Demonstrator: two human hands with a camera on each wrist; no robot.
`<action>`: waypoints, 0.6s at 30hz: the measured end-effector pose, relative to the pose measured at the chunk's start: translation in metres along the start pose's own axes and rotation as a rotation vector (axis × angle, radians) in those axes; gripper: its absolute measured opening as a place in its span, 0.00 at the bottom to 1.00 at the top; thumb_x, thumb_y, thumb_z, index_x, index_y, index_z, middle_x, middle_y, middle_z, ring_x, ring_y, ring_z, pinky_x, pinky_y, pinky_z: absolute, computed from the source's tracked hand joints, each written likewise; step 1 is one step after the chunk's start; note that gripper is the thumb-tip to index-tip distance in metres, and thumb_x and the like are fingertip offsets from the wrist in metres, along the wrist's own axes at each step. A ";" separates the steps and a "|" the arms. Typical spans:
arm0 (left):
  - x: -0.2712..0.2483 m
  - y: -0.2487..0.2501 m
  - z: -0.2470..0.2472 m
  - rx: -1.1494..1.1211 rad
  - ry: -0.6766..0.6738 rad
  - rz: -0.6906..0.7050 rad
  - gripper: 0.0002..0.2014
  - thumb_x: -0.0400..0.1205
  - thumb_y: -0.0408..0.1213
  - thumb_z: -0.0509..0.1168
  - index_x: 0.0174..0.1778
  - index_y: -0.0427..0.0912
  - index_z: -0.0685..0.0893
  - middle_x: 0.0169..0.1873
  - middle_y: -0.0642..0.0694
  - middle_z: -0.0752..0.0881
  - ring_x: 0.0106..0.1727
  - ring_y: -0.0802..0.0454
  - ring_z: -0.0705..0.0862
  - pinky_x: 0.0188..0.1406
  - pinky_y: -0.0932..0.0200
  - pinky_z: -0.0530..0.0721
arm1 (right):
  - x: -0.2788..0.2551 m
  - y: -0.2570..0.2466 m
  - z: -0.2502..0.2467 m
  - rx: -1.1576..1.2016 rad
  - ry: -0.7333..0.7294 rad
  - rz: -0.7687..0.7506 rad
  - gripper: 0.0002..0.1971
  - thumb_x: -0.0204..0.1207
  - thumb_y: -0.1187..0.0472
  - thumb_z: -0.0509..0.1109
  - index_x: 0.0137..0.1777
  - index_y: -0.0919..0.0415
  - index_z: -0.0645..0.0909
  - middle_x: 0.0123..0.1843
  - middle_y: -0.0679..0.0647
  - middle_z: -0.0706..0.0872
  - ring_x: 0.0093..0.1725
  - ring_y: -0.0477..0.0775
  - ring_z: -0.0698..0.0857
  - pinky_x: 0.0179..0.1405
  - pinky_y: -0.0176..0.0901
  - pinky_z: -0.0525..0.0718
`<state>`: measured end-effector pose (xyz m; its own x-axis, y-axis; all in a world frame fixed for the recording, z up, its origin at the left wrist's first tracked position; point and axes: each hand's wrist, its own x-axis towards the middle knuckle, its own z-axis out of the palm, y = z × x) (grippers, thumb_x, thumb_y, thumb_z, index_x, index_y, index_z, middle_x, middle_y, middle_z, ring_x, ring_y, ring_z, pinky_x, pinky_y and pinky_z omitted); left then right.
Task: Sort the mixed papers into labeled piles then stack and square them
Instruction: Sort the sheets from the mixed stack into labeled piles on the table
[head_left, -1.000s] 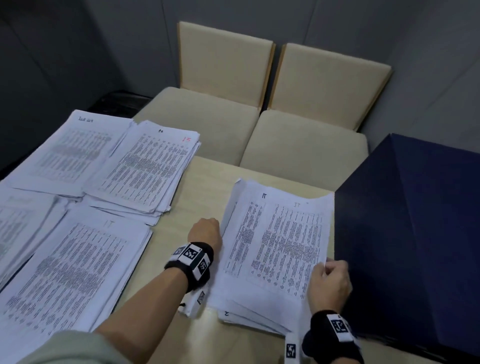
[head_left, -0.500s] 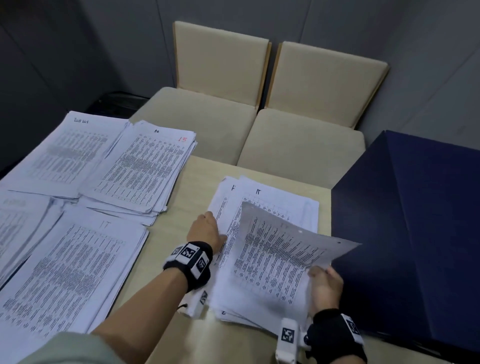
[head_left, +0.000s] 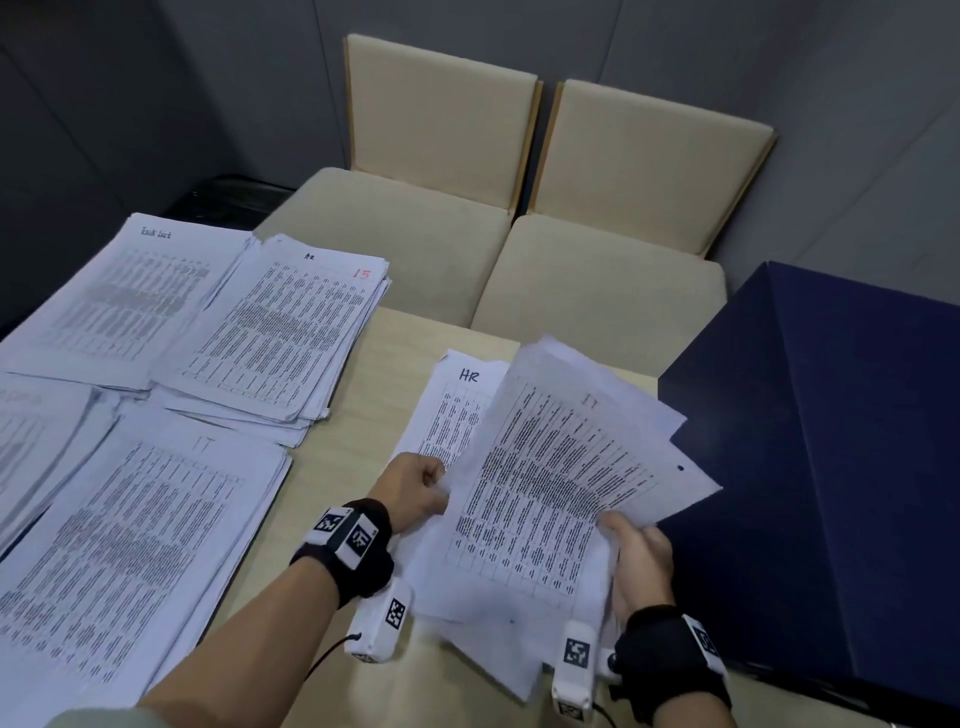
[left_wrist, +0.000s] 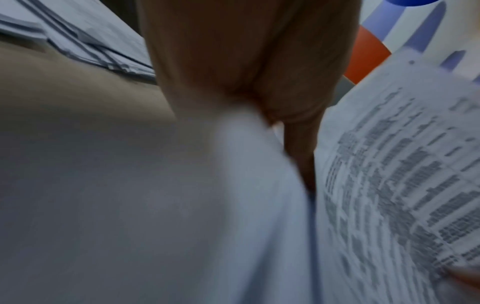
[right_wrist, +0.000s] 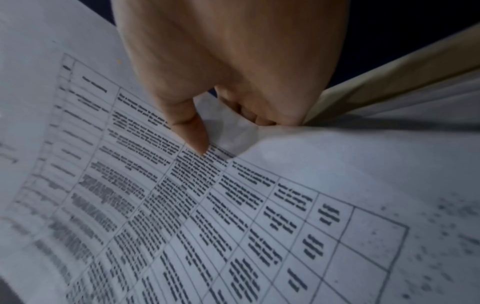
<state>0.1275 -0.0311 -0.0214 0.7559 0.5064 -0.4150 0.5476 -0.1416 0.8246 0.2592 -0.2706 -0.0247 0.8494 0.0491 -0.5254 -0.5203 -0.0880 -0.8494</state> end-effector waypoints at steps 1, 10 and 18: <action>0.001 0.000 0.002 -0.006 0.043 0.006 0.24 0.69 0.25 0.76 0.22 0.46 0.67 0.18 0.55 0.68 0.19 0.59 0.63 0.19 0.65 0.62 | 0.000 0.000 0.001 0.009 0.006 -0.010 0.09 0.70 0.70 0.76 0.50 0.70 0.85 0.46 0.61 0.91 0.46 0.61 0.90 0.43 0.47 0.86; 0.005 -0.014 -0.001 -0.140 0.213 -0.114 0.26 0.83 0.50 0.67 0.25 0.49 0.60 0.24 0.47 0.61 0.26 0.52 0.62 0.35 0.57 0.64 | -0.004 -0.004 -0.001 0.082 0.122 -0.192 0.28 0.73 0.82 0.66 0.70 0.60 0.76 0.53 0.55 0.88 0.47 0.52 0.87 0.34 0.27 0.83; -0.001 -0.007 -0.027 -0.172 0.279 -0.130 0.10 0.83 0.25 0.59 0.40 0.37 0.83 0.28 0.45 0.82 0.27 0.50 0.77 0.23 0.65 0.73 | 0.002 0.006 -0.001 0.132 0.012 0.015 0.14 0.69 0.81 0.63 0.29 0.63 0.78 0.33 0.59 0.82 0.42 0.59 0.78 0.41 0.46 0.74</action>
<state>0.1133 -0.0071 -0.0164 0.5437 0.7273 -0.4188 0.5461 0.0724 0.8346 0.2581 -0.2717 -0.0310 0.8422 0.0370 -0.5379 -0.5391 0.0428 -0.8411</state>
